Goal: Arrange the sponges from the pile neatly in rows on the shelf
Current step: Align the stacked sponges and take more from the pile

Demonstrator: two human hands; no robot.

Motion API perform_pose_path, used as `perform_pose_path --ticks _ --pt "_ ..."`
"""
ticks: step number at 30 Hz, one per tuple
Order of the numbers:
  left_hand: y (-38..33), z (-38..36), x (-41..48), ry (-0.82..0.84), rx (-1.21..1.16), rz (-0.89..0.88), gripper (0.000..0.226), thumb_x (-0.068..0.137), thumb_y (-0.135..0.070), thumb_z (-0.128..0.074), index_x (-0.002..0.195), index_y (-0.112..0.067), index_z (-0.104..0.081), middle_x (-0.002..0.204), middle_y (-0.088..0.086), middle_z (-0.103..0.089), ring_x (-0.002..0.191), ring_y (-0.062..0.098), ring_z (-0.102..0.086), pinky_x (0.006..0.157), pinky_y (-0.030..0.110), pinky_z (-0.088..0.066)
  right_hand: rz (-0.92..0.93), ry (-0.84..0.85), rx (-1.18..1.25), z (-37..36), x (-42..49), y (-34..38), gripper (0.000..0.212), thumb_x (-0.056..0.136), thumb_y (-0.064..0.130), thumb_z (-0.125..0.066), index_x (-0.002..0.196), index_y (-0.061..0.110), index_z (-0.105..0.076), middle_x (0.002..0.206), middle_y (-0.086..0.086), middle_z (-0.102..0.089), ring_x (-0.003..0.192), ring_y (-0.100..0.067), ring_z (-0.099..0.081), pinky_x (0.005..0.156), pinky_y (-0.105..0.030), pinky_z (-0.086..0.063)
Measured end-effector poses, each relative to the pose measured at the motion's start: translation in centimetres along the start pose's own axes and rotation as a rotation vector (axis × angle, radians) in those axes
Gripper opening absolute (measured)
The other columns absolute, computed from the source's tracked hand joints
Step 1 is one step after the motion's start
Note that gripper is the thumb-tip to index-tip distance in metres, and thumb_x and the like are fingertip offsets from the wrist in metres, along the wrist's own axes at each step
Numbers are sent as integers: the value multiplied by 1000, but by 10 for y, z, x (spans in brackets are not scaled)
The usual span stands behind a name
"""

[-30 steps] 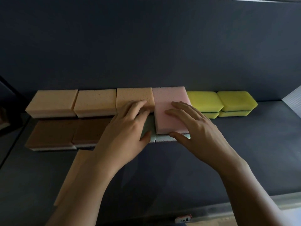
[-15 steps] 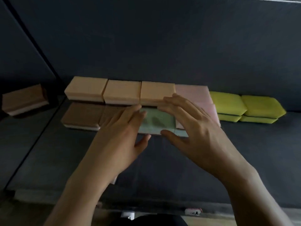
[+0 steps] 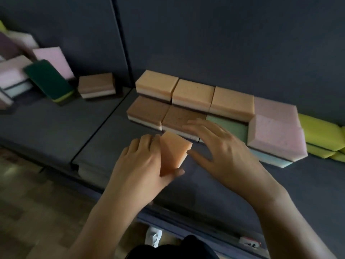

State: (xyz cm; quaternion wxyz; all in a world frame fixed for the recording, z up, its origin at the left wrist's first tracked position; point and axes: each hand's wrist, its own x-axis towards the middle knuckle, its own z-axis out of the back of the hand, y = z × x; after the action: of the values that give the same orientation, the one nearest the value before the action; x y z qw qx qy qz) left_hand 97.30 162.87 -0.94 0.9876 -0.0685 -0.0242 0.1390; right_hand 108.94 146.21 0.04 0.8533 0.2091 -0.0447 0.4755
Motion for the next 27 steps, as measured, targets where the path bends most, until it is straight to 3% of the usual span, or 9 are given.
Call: perform_pose_path --ticks 3,6,9,12,16,19,23,27 --pt "4 -1 0 0 -46 1 72 65 -61 -64 120 -17 -56 109 1 -62 93 18 -64 73 24 -42 1 47 -19 -2 0 0 60 88 40 -69 141 27 -44 142 6 -50 128 -9 -46 100 -16 -33" --pt "7 8 -1 3 -112 -83 72 63 -53 -67 127 -22 -51 118 -4 -57 101 15 -58 79 25 -37 34 143 65 -1 -1 -1 79 82 58 -69 147 35 -30 148 14 -37 131 5 -29 97 -5 -21" --pt "7 21 -2 38 -185 -184 80 71 -50 -68 142 -30 -36 138 -14 -40 121 9 -42 93 22 -28 59 203 88 -2 -2 -1 87 80 58 -68 150 35 -22 150 14 -34 132 -1 -35 100 -14 -32" --pt "6 25 -2 64 -204 -224 84 76 -50 -67 147 -32 -27 146 -17 -28 130 5 -29 101 19 -19 51 187 126 -3 -4 1 79 82 49 -71 147 33 -29 143 13 -42 120 -5 -49 94 -22 -47" --pt "1 27 4 3 -97 -298 79 71 -58 -59 141 -25 -43 143 -7 -42 128 17 -45 101 29 -26 6 126 148 2 -8 -1 77 80 49 -75 142 34 -33 138 13 -45 113 -7 -54 89 -24 -50" --pt "-8 27 12 -70 -113 -329 71 69 -51 -62 133 -20 -53 135 -2 -51 114 23 -58 93 32 -38 -26 66 145 8 -15 -4 78 79 49 -76 144 31 -36 138 12 -47 115 -8 -55 89 -31 -53" --pt "-19 27 25 -142 -152 -410 68 70 -45 -66 132 -19 -55 135 -2 -51 113 24 -58 91 34 -43 -108 -8 -3 23 -32 -12 87 80 48 -72 152 22 -31 147 4 -46 129 -13 -43 103 -25 -35" --pt "-30 26 40 -157 -177 -464 67 70 -38 -73 131 -18 -53 134 -3 -50 115 23 -56 93 39 -47 -252 -120 -68 40 -51 -31 88 77 37 -81 150 18 -36 150 1 -43 137 -16 -36 108 -33 -33"
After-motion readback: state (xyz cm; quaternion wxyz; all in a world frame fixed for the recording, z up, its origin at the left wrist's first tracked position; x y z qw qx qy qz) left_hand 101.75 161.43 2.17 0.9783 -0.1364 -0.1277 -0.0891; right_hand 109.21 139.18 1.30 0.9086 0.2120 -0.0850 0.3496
